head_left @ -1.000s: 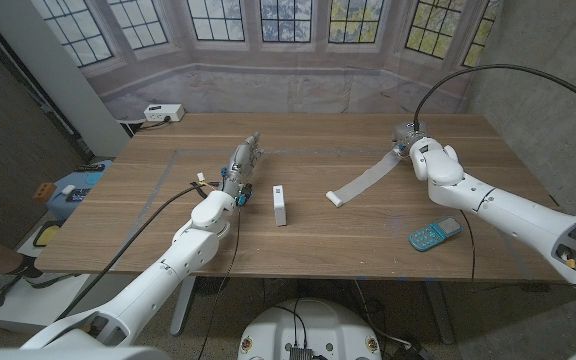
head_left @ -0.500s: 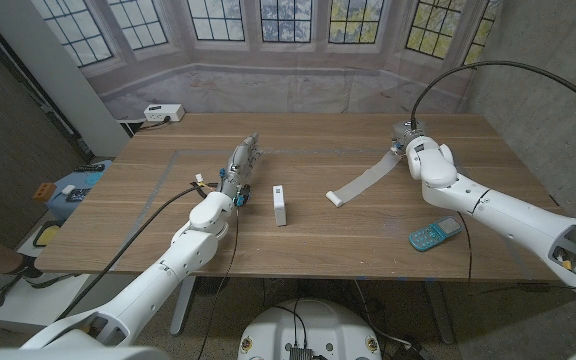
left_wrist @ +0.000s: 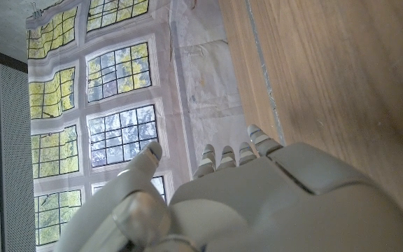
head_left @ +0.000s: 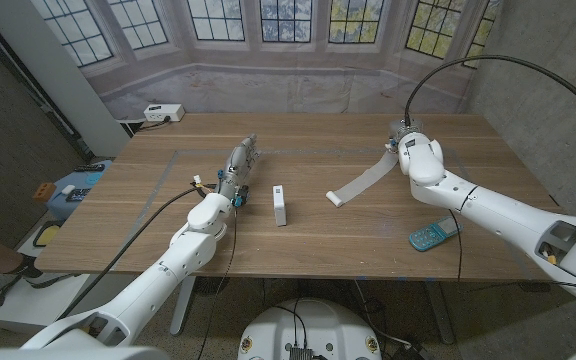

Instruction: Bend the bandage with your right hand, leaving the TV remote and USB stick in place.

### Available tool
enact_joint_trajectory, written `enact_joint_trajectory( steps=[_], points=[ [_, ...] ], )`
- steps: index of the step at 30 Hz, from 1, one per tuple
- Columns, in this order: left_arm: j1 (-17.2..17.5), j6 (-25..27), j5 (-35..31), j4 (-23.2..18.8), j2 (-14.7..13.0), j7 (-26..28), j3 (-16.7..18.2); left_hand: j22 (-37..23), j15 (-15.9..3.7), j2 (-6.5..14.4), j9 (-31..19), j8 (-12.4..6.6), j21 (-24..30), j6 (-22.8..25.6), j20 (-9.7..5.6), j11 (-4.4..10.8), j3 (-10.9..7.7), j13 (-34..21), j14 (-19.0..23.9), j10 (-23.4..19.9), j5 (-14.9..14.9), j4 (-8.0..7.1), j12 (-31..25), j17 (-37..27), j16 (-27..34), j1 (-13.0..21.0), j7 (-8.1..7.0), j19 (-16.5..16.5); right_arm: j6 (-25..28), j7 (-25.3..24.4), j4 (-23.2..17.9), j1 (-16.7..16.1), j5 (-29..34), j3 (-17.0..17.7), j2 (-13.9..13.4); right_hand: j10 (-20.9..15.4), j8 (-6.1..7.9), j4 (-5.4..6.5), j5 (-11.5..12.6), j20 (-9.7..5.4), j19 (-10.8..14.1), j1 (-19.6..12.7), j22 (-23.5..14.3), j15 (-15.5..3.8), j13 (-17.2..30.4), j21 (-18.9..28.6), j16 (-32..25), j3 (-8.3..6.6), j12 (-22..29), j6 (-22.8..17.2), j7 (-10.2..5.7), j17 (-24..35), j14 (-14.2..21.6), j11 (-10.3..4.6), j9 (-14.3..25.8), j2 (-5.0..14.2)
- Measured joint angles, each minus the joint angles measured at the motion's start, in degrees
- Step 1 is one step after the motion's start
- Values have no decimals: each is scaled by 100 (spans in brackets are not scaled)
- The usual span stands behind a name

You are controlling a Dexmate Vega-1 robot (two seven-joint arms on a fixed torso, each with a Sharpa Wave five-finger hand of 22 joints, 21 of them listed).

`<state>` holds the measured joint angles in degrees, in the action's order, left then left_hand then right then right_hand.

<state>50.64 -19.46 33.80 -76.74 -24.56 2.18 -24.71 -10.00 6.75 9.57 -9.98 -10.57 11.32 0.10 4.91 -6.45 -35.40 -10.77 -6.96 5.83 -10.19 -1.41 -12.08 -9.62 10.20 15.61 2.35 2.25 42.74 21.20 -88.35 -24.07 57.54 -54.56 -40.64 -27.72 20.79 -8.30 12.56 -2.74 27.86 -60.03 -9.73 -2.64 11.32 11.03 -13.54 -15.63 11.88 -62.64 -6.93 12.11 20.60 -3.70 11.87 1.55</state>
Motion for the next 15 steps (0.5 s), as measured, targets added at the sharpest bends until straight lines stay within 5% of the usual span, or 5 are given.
enact_joint_trajectory(
  steps=[15],
  points=[
    [7,-112,83,80,-17,-117,52,0,0,0,0,0,0,0,0,0,16,0,0,0,0,16,0,0,0,0,0,0,408,561,-105,196,234,-196,222,-27,-10,-7,0,39,-39,-16,0,30,-14,0,-24,7,0,-31,31,0,30,72,-4,16]
  ],
)
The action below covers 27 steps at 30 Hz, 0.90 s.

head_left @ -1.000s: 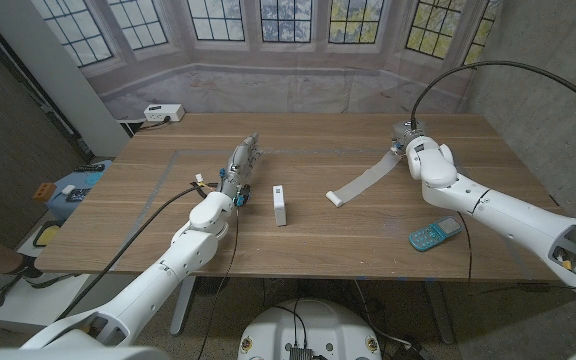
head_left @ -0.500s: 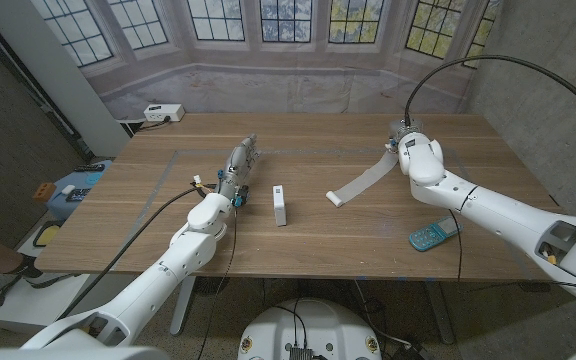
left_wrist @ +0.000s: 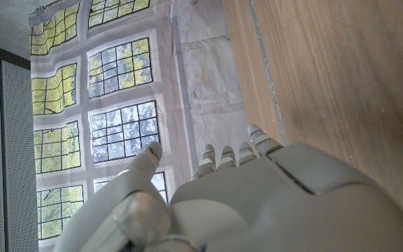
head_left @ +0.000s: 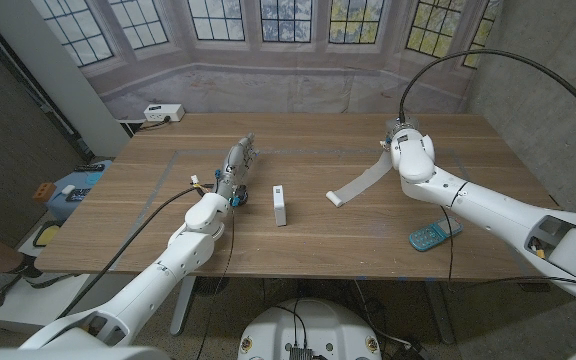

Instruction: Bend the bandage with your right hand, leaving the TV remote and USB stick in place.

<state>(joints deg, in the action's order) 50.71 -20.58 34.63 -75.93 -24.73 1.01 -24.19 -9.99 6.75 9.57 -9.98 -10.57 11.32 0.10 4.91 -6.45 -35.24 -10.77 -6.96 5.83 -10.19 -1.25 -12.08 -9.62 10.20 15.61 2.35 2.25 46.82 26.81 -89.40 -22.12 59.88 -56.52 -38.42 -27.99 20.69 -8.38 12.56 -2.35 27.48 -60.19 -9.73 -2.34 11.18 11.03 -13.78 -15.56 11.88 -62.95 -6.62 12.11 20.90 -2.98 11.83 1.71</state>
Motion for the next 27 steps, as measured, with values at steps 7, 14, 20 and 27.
enact_joint_trajectory(
  steps=[7,14,20,27],
  points=[
    [38,-41,33,-6,-18,-43,21,0,0,0,0,0,0,0,0,0,0,0,0,0,27,0,0,0,0,0,0,0,187,223,-175,-2,137,-51,10,7,-6,0,0,0,0,-7,0,0,0,0,0,0,0,1,0,0,0,54,2,6],
    [72,-58,47,-26,-39,-78,33,0,0,0,0,0,0,0,0,0,16,0,0,0,27,16,0,0,0,0,0,0,333,403,-328,-51,260,-63,5,0,-12,0,-22,31,-30,-6,0,-5,0,0,0,0,0,-18,42,0,5,61,4,6],
    [97,-74,70,-35,-54,-106,41,0,0,27,0,0,0,0,0,0,16,0,0,0,27,16,0,0,0,27,0,0,429,581,-452,-98,374,-65,6,-24,-12,-1,-43,31,-30,-6,0,-24,0,0,1,1,0,-10,51,0,24,84,4,6],
    [116,-94,85,-36,-57,-135,50,0,0,31,0,0,0,0,0,0,16,0,0,0,27,16,0,0,0,31,0,0,519,774,-518,-114,483,-63,58,-13,-12,-31,-43,31,-30,-29,0,-24,0,0,1,31,0,-9,51,-14,24,95,4,28]
  ],
)
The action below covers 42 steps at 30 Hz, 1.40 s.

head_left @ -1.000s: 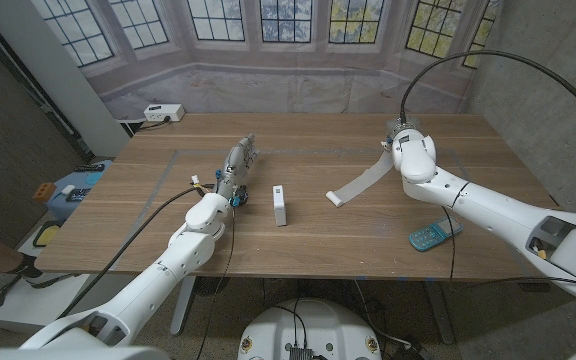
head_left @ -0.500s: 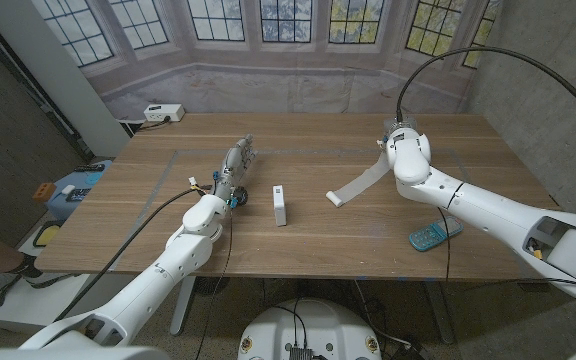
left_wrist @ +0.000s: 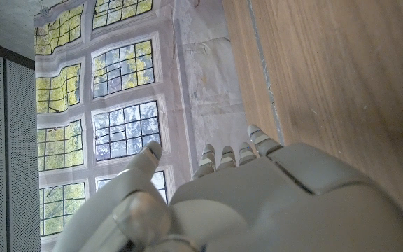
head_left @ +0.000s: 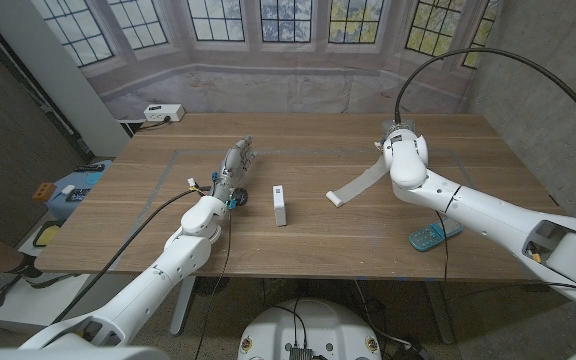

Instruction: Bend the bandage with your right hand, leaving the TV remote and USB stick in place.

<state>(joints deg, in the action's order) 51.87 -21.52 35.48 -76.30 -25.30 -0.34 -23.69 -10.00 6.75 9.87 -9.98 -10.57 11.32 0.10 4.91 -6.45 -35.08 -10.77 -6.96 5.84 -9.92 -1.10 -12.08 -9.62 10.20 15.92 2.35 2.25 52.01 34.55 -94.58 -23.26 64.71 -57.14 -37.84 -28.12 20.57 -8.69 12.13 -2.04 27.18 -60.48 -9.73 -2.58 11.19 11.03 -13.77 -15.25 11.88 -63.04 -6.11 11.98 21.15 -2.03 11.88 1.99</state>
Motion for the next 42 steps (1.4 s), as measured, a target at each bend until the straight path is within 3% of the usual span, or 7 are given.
enact_joint_trajectory(
  steps=[19,42],
  points=[
    [39,-98,78,82,13,-80,40,0,0,0,0,0,0,0,0,0,0,0,0,0,0,0,0,0,0,0,0,0,137,543,-21,114,295,-29,229,-49,-9,0,0,104,20,-23,0,12,1,0,1,0,0,-31,93,1,50,109,-3,23],
    [178,-193,126,24,-37,-126,101,0,0,0,0,0,0,0,0,0,0,0,0,0,0,0,0,0,0,0,0,0,203,1211,-280,117,661,1,391,-48,-10,0,0,103,20,-92,0,13,1,0,1,0,-23,-61,123,2,50,172,0,30]
  ],
)
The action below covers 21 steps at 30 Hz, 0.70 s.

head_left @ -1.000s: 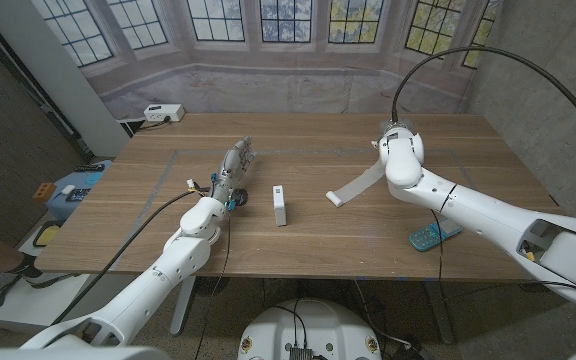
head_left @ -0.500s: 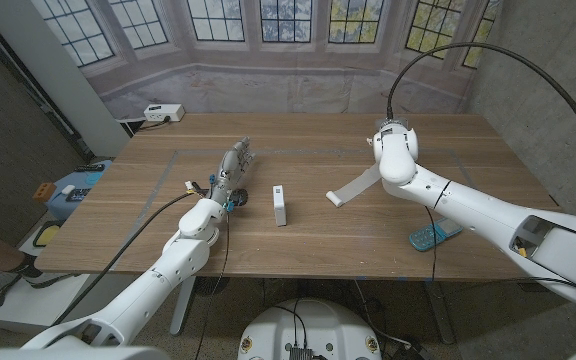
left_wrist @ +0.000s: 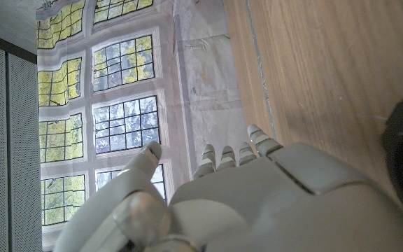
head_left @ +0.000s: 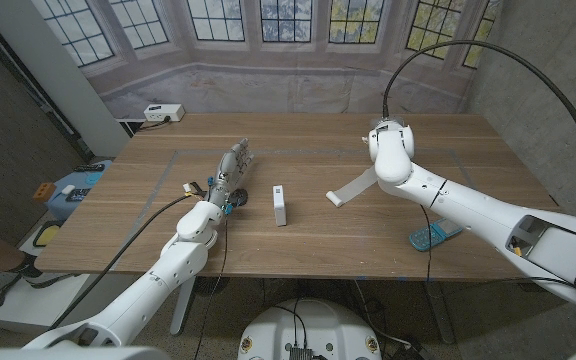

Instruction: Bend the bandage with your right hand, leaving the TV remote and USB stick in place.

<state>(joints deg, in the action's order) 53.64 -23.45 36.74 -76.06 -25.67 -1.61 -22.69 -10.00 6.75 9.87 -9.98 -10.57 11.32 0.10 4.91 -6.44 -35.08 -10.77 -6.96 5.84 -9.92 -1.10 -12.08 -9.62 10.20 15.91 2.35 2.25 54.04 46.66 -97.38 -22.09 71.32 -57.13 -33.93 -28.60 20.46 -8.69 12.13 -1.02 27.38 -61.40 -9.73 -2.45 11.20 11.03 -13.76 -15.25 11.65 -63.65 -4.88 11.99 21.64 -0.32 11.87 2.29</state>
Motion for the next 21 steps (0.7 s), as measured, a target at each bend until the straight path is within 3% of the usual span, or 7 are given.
enact_joint_trajectory(
  steps=[21],
  points=[
    [91,-72,45,-44,-61,-20,65,0,0,0,0,0,0,0,0,0,0,0,0,0,0,0,0,0,0,0,0,0,-174,312,-239,-239,363,194,132,-1,0,0,-27,30,-31,1,0,0,0,0,0,0,0,1,-1,1,0,-1,-2,-1]
  ],
)
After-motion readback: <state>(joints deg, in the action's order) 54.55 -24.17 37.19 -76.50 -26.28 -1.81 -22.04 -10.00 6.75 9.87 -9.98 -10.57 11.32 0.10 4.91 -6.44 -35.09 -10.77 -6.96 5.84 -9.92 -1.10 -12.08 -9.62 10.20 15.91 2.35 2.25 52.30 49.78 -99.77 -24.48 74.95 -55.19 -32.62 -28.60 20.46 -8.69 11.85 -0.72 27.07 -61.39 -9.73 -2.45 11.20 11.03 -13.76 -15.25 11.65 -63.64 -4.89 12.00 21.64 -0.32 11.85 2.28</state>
